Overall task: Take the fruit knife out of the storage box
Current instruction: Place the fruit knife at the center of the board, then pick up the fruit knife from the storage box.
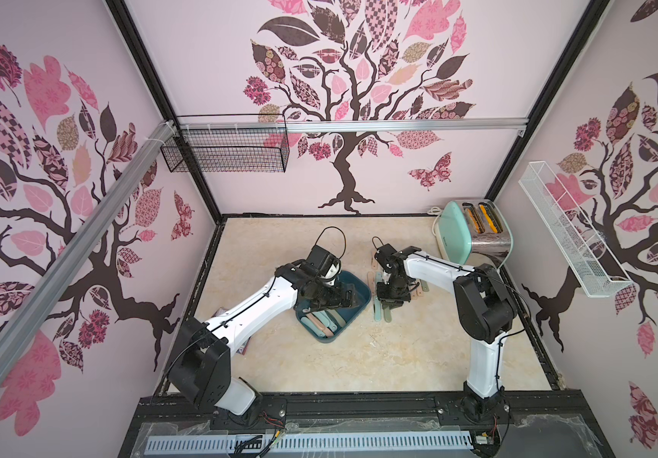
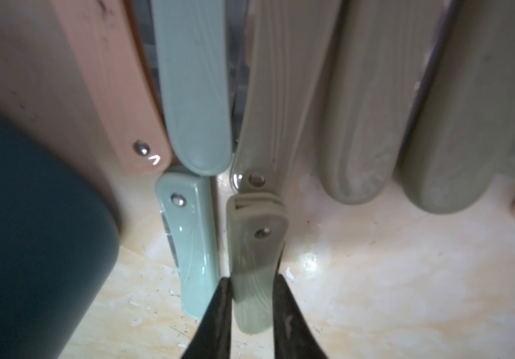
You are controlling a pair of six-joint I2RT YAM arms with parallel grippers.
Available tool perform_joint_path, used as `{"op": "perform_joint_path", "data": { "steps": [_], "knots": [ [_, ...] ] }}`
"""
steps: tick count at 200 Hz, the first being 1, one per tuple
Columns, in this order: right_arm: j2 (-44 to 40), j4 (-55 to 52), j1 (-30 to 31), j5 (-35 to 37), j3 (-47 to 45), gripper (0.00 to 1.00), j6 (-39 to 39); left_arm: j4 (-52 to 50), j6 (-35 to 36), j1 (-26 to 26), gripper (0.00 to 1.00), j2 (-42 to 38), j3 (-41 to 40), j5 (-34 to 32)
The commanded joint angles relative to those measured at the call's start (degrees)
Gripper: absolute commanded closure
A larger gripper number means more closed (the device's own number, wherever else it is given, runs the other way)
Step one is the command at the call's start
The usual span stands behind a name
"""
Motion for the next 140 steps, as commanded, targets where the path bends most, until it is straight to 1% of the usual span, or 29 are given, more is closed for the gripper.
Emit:
{"op": "perform_joint_path", "data": {
  "steps": [1, 28, 58, 86, 116, 140],
  "knots": [
    [-1.93, -1.31, -0.07, 1.17, 1.27, 0.75, -0.58, -0.26, 0.59, -0.06, 0.02, -1.79, -0.91, -0.47],
    [-5.53, -2.68, -0.08, 3.31, 2.14, 0.72, -0.52, -0.78, 0.88, -0.11, 0.02, -2.28, -0.58, -1.12],
    [-7.63, -4.33, -0.08, 3.77, 5.76, 0.69, -0.95, -2.50, 1.27, 0.19, 0.02, -3.58, 0.49, -3.22],
    [-6.97, -5.36, 0.08, 3.14, 9.95, 0.68, -1.11, -3.94, 1.13, 1.24, 0.02, -6.43, 0.17, -4.45],
    [-4.55, -6.07, 0.95, 1.92, 13.63, 0.68, -1.66, -4.92, 0.55, 2.76, 0.02, -10.86, -2.50, -5.47],
    [-2.35, -5.96, 3.55, -0.01, 16.40, 0.68, -3.25, -5.86, -0.06, 4.58, 0.02, -15.16, -5.26, -6.25]
  ]
}}
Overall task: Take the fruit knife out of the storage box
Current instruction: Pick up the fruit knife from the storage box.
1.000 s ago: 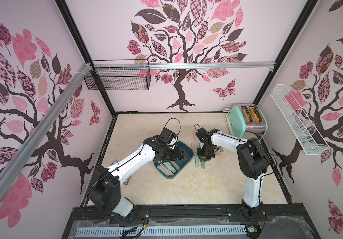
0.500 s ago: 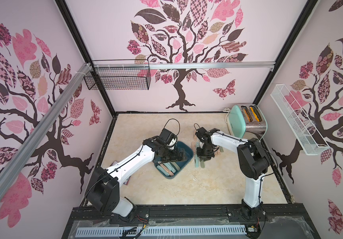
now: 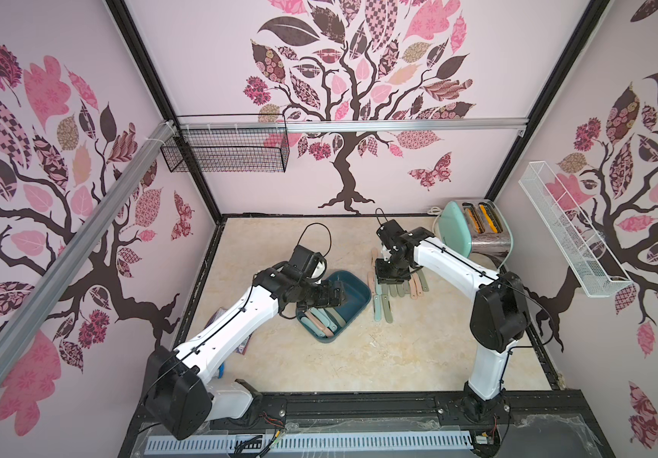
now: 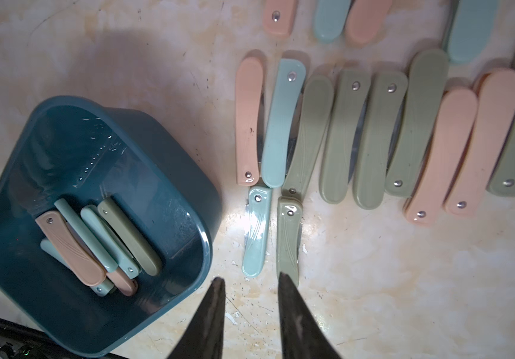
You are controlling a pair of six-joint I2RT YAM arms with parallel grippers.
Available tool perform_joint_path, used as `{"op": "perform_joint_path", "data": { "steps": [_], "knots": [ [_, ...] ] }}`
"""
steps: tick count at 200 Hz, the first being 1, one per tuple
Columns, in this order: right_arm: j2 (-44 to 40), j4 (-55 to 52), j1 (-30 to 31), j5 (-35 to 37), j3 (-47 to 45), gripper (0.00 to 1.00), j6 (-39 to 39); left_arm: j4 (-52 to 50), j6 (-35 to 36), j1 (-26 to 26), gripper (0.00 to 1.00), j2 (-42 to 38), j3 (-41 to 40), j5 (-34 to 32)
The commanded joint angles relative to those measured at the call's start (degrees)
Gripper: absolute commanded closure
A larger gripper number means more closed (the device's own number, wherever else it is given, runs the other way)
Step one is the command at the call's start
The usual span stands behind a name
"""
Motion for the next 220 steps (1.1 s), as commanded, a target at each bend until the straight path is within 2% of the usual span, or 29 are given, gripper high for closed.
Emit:
{"op": "perform_joint_path", "data": {
  "steps": [1, 29, 80, 122, 152, 177, 220],
  "knots": [
    [2.47, -1.17, 2.97, -1.91, 3.33, 0.68, -2.06, -2.13, -0.19, 1.71, 0.02, -3.51, -2.70, -1.63],
    [5.31, -3.09, 6.30, 2.93, 6.31, 0.70, -2.06, -3.64, -0.63, 3.98, 0.02, -7.79, -5.55, -1.64],
    [6.18, 0.85, 8.24, -1.31, 5.02, 0.72, -2.73, -6.04, -0.86, 4.43, 0.02, -11.73, -7.64, -3.13],
    [4.76, 0.79, 8.62, 7.23, 2.43, 0.79, -0.59, -6.61, -1.07, 4.55, 0.02, -13.19, -8.50, -3.48],
    [3.74, 3.95, 8.57, 0.51, 0.66, 0.77, -2.21, -6.66, -0.98, 4.54, 0.02, -12.92, -8.23, -3.61],
    [3.74, 5.50, 9.82, -2.13, 1.25, 0.75, -3.36, -7.34, -0.72, 4.54, 0.02, -13.14, -7.65, -4.40],
    [10.02, 1.07, 14.76, -1.05, 8.69, 0.73, -6.66, -8.90, -0.82, 4.65, 0.02, -15.13, -8.45, -5.37]
  ]
}}
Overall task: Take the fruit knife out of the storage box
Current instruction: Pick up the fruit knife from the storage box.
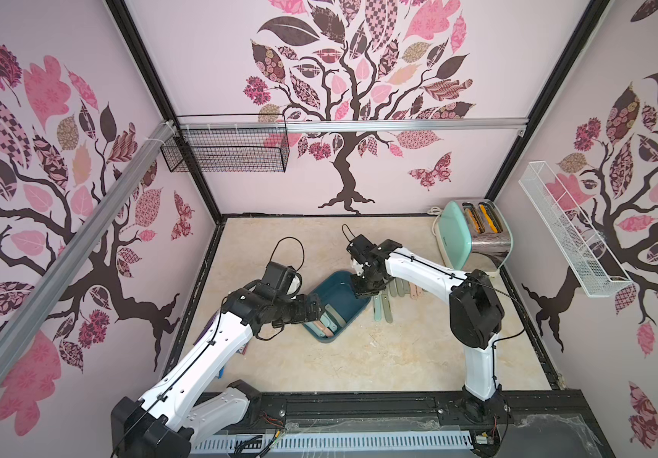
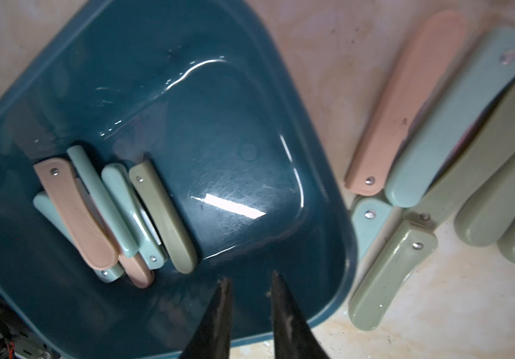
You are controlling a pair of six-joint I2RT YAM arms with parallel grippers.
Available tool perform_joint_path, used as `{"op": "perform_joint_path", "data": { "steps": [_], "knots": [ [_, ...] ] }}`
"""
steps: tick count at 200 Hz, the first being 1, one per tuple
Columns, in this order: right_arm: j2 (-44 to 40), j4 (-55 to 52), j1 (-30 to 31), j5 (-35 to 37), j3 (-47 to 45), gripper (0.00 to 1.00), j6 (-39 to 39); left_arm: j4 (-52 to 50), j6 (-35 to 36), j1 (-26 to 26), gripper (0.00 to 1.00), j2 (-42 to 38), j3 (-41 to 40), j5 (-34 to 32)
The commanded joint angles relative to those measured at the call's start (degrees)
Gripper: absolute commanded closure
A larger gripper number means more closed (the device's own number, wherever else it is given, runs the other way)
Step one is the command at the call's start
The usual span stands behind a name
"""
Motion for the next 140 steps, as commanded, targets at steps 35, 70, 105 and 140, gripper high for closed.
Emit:
{"op": "perform_joint_path", "data": {
  "steps": [35, 70, 105, 140],
  "knots": [
    [6.85, -2.70, 6.18, 0.34, 8.41, 0.59, -4.41, -3.09, 0.19, 0.54, 0.02, -4.40, -1.40, -2.17],
    [10.51, -4.95, 8.86, 2.64, 11.02, 0.51, -7.23, -4.10, -0.34, 0.65, 0.02, -5.98, -2.17, -2.45],
    [12.95, -5.35, 9.33, 6.24, 11.34, 0.54, -6.76, -5.11, -0.28, 0.75, 0.02, -6.68, -2.31, -2.58],
    [15.74, -5.51, 9.33, 9.01, 12.44, 0.58, -5.71, -6.00, -0.23, 0.74, 0.02, -7.74, -2.93, -2.45]
  ]
}}
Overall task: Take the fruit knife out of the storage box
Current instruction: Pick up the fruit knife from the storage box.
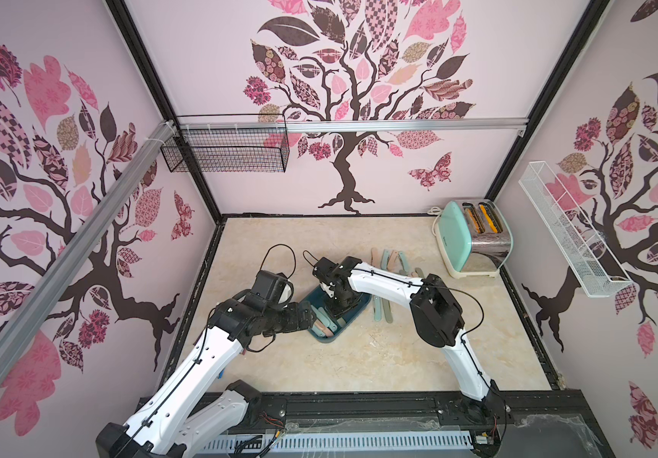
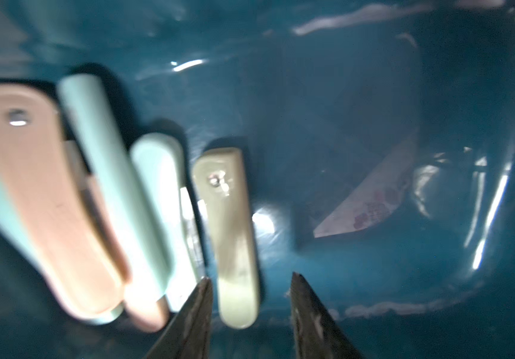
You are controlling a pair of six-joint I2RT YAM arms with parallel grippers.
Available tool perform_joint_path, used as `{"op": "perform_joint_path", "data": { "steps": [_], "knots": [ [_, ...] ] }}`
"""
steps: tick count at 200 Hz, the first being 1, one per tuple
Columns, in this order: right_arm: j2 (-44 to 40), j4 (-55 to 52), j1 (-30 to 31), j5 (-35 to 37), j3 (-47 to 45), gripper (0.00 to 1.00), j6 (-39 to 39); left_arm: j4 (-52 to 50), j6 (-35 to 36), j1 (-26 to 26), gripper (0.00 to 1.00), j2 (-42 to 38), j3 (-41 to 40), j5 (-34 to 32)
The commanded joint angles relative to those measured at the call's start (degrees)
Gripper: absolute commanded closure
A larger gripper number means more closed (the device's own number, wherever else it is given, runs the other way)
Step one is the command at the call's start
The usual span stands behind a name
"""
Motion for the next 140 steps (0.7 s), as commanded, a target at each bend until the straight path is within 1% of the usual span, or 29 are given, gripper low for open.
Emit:
{"op": "perform_joint_path", "data": {
  "steps": [1, 14, 34, 60, 79, 111, 140],
  "knots": [
    [1.86, -0.95, -0.09, 3.25, 2.59, 0.58, 0.59, -1.22, 0.11, 0.30, 0.02, -1.25, -0.99, -0.51],
    [3.05, -1.42, -0.09, 3.51, 3.55, 0.60, 0.87, -1.40, 0.02, 0.30, 0.02, -1.66, -1.26, -0.33],
    [3.50, -1.58, -0.09, 4.29, 4.32, 0.68, 1.24, -1.26, 0.12, 0.30, 0.02, -1.70, -1.18, -0.15],
    [3.31, -0.81, -0.09, 4.64, 4.26, 0.70, 1.43, -1.19, 0.62, 0.31, 0.02, -1.01, -1.05, 0.24],
    [3.77, -1.65, -0.09, 4.49, 5.19, 0.69, 1.31, -1.02, 0.94, 0.32, 0.02, -0.56, -0.89, 0.37],
    [1.29, 0.52, -0.09, 4.04, 3.30, 0.60, 1.16, -0.70, 1.28, 0.32, 0.02, -0.05, -0.98, 0.64],
    [0.46, 1.62, -0.09, 2.50, 2.79, 0.59, 1.07, -0.56, 1.42, 0.39, 0.02, 0.29, -0.99, 0.73]
  ]
}}
